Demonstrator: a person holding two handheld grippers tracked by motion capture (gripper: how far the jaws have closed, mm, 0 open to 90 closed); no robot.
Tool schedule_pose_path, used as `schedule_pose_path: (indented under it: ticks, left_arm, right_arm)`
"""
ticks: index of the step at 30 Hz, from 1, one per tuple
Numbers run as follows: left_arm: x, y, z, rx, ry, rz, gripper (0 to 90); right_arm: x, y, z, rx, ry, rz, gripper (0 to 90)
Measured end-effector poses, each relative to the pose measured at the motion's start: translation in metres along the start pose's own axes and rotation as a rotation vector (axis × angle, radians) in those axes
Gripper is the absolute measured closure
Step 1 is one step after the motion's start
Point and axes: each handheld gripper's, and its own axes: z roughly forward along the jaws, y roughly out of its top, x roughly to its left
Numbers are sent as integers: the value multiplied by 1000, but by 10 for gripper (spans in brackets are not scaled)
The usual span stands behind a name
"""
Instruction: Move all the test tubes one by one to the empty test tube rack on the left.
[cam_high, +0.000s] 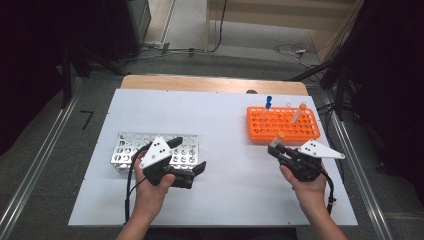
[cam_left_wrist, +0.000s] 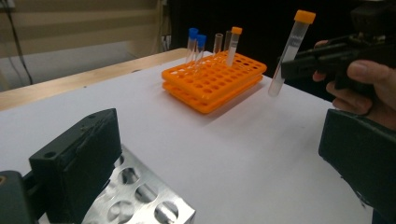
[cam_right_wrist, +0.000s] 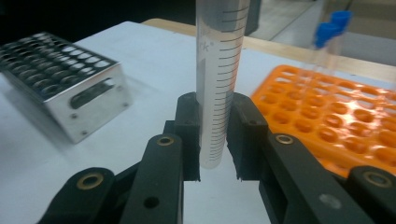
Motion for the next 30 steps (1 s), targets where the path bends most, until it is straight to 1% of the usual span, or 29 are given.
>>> schedule_pose_path:
  ticks: [2, 4, 8, 9, 10, 11, 12, 13, 14, 16, 18, 20, 24, 27, 29, 30]
  left_arm:
    - [-3, 4, 6, 2, -7, 0, 0]
    - [-7, 6, 11, 11, 0, 4, 38]
    - [-15, 7, 19, 40, -35, 6, 89]
    - [-15, 7, 19, 40, -35, 6, 102]
    - [-19, 7, 22, 46, -60, -4, 118]
    - [-21, 7, 23, 49, -79, -5, 136]
    - [-21, 7, 23, 49, -79, -5, 152]
    - [-26, 6, 26, 52, -103, -1, 165]
    - [-28, 6, 26, 51, -115, -1, 196]
    - [-32, 6, 29, 57, -140, 7, 251]
    - [-37, 5, 33, 73, -164, 13, 293]
    - [-40, 4, 37, 80, -175, 22, 330]
    - [-45, 3, 41, 83, -199, 24, 402]
    - [-48, 3, 43, 90, -227, 35, 483]
    - [-49, 2, 43, 93, -234, 39, 552]
    - [-50, 1, 44, 103, -249, 51, 581]
  right_arm:
    - [9, -2, 2, 5, 32, -15, 729]
    - [19, -3, 4, 12, 66, -30, 729]
    - [38, -3, 10, 26, 129, -64, 729]
    - [38, -3, 10, 26, 129, -64, 729]
    - [48, -4, 14, 35, 160, -85, 729]
    - [52, -4, 15, 40, 170, -90, 729]
    - [56, -5, 17, 46, 183, -100, 729]
    - [60, -6, 18, 53, 194, -111, 729]
    - [64, -6, 20, 63, 208, -120, 729]
    - [69, -7, 23, 72, 226, -129, 729]
    - [74, -7, 24, 79, 241, -133, 729]
    - [79, -7, 26, 83, 256, -141, 729]
    - [89, -8, 28, 93, 283, -166, 729]
    - [95, -8, 29, 95, 297, -182, 729]
    - [97, -8, 29, 96, 303, -187, 729]
    - [98, -8, 29, 96, 305, -189, 729]
